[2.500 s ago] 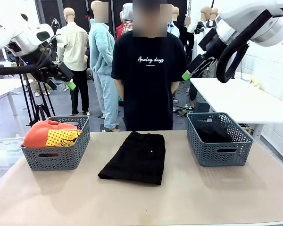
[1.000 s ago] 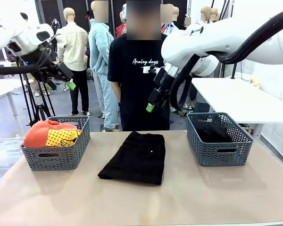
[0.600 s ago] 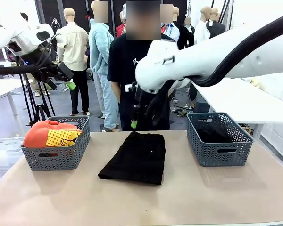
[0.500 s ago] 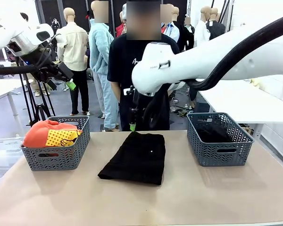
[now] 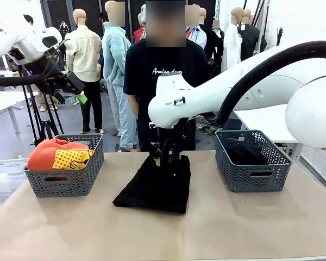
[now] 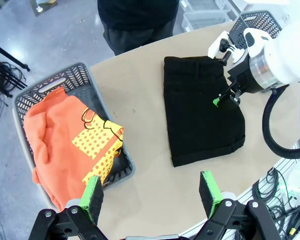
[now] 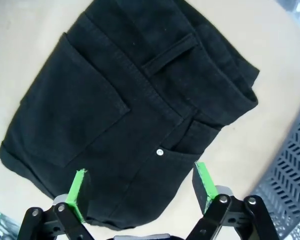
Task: Sort the tops and bottoms.
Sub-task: Lift clothes from the center of the table with your right hand, then sort the clothes according to human instructions.
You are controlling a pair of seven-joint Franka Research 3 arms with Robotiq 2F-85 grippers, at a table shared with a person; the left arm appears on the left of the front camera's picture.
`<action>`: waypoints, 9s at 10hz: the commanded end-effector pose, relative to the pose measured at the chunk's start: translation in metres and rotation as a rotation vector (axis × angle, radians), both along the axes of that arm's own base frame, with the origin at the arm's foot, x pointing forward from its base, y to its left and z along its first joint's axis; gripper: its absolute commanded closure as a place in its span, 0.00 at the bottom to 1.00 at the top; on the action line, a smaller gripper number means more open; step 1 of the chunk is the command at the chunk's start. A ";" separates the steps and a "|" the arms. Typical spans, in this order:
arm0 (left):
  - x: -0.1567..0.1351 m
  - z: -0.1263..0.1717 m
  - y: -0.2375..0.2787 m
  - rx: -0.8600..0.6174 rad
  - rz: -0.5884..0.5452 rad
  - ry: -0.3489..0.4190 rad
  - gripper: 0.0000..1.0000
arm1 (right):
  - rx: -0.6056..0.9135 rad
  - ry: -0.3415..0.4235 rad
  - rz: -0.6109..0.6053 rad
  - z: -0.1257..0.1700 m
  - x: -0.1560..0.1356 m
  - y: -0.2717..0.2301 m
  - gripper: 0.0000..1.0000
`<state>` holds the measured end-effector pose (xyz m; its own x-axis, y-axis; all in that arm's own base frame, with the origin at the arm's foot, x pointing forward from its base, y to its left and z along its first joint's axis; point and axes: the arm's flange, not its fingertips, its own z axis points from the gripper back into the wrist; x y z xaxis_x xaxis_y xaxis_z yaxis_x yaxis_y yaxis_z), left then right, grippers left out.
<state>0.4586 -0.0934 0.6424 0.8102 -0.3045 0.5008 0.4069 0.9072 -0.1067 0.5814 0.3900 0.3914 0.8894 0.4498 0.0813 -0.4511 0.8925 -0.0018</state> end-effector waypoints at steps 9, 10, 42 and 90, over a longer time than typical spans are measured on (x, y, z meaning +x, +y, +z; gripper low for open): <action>-0.001 0.001 0.001 -0.002 0.003 -0.004 0.00 | -0.129 -0.123 -0.349 -0.034 -0.015 0.033 0.00; -0.001 0.001 0.001 -0.002 0.003 -0.004 0.00 | -0.139 -0.145 -0.393 -0.042 -0.011 0.029 0.00; -0.001 0.001 0.001 -0.002 0.003 -0.004 0.00 | 0.011 -0.240 -0.399 0.079 -0.034 0.023 1.00; -0.001 0.001 0.001 -0.002 0.003 -0.004 0.00 | 0.028 -0.437 -0.351 0.207 -0.039 0.050 1.00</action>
